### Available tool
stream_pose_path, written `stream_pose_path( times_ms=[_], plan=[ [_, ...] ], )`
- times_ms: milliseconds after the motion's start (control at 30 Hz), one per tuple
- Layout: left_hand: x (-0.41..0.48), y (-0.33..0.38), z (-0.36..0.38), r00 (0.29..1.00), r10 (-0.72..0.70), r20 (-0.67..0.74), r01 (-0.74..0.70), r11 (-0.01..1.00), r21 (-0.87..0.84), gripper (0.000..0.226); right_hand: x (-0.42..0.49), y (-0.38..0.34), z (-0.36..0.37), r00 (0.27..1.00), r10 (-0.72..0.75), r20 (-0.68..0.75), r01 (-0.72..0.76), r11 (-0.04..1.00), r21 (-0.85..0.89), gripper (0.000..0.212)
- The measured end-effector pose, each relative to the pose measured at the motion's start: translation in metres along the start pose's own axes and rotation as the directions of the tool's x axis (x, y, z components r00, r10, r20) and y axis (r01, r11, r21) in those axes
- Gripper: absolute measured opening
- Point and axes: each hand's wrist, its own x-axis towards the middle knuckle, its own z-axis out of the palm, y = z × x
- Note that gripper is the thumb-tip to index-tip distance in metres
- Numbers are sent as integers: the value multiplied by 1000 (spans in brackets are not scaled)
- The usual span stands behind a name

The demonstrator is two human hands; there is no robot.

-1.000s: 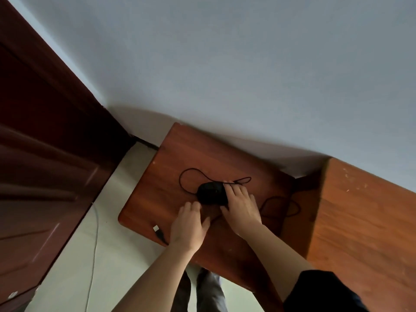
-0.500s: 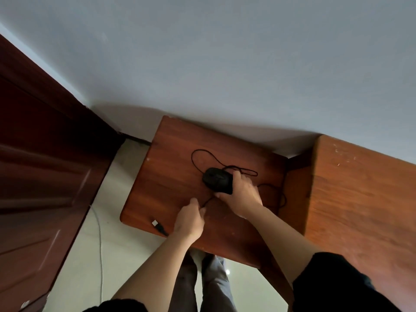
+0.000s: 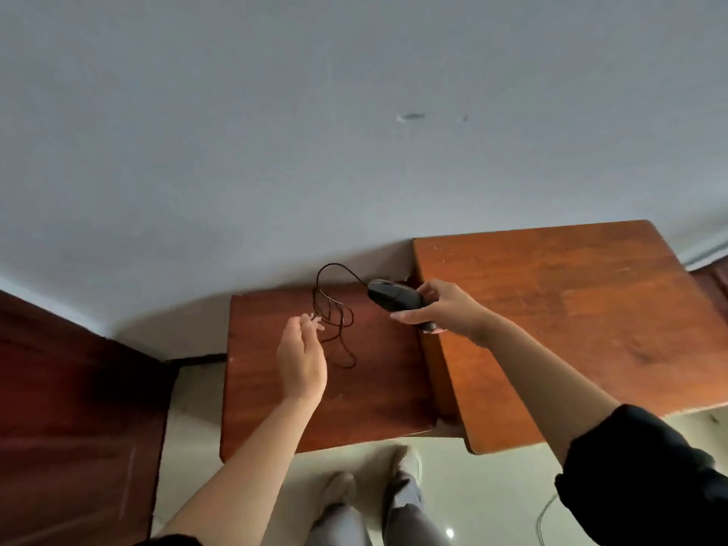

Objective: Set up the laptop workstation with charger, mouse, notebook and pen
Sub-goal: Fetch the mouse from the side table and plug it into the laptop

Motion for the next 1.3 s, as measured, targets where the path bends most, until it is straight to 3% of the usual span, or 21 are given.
stream_pose_path(
  times_ms=[100, 233, 400, 633, 800, 933, 1033, 1133, 1300],
  plan=[
    [0, 37, 8, 998, 51, 38, -41, 977, -209, 31, -40, 10, -29, 999, -9, -45, 16, 989, 150, 59],
    [-17, 111, 28, 995, 12, 101, 51, 799, -599, 36, -94, 32, -61, 994, -4, -110, 38, 952, 304, 50],
    [-49, 188, 62, 971, 126, 203, 66, 675, -735, 33, -158, 66, -117, 984, -30, -174, 100, 908, 407, 57],
    [-138, 265, 161, 874, 319, 365, 1, 752, -659, 26, -249, 158, -189, 909, 9, -418, 267, 756, 598, 63],
    [-233, 292, 241, 759, 363, 541, 62, 786, -615, 30, -320, 250, -240, 871, 97, -481, 252, 753, 607, 72],
    [-309, 310, 300, 671, 264, 693, 215, 825, -523, 26, -381, 321, -277, 823, 196, -534, 240, 731, 638, 74],
    [-359, 317, 351, 598, 191, 779, 325, 830, -453, 19, -422, 373, -300, 777, 261, -573, 250, 708, 661, 58],
    [-409, 326, 400, 536, 166, 828, 341, 855, -392, 27, -456, 421, -322, 709, 353, -611, 266, 669, 694, 47],
    [-475, 340, 492, 431, 122, 894, 327, 903, -281, 21, -479, 497, -363, 614, 461, -641, 319, 598, 735, 65]
  ],
)
